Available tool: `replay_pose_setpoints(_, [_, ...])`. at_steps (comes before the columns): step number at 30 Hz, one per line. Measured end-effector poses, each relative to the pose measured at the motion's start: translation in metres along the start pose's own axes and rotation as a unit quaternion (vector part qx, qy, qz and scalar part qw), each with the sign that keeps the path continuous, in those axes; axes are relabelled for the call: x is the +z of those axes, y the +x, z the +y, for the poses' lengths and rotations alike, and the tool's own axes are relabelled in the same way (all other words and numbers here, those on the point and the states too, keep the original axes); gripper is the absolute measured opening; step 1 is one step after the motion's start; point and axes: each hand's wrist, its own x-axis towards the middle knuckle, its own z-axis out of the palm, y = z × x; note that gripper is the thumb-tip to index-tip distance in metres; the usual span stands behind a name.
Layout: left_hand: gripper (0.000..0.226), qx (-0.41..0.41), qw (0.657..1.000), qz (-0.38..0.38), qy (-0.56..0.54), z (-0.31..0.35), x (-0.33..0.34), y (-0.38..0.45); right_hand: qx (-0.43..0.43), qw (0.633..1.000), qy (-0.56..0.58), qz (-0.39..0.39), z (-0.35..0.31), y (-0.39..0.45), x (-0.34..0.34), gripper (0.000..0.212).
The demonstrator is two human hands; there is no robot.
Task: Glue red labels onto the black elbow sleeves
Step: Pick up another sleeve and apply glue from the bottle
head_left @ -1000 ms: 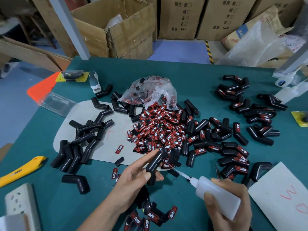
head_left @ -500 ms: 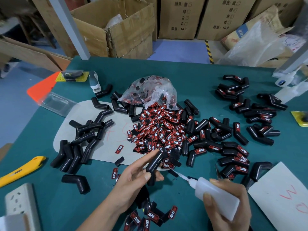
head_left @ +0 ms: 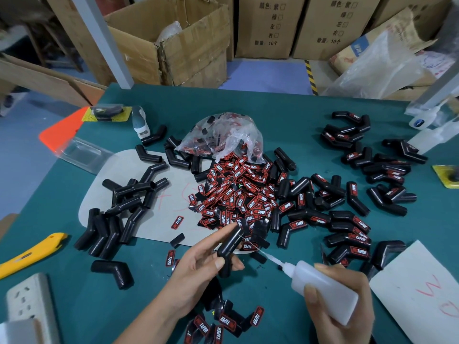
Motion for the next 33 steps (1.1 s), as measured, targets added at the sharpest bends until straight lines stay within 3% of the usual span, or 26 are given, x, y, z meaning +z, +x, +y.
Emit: replay_pose_setpoints(33, [0.066, -0.011, 1.0, 0.003, -0.021, 0.0044, 0.0025, -0.0013, 0.011, 1.0, 0.004, -0.004, -0.007, 0.0021, 0.0007, 0.028])
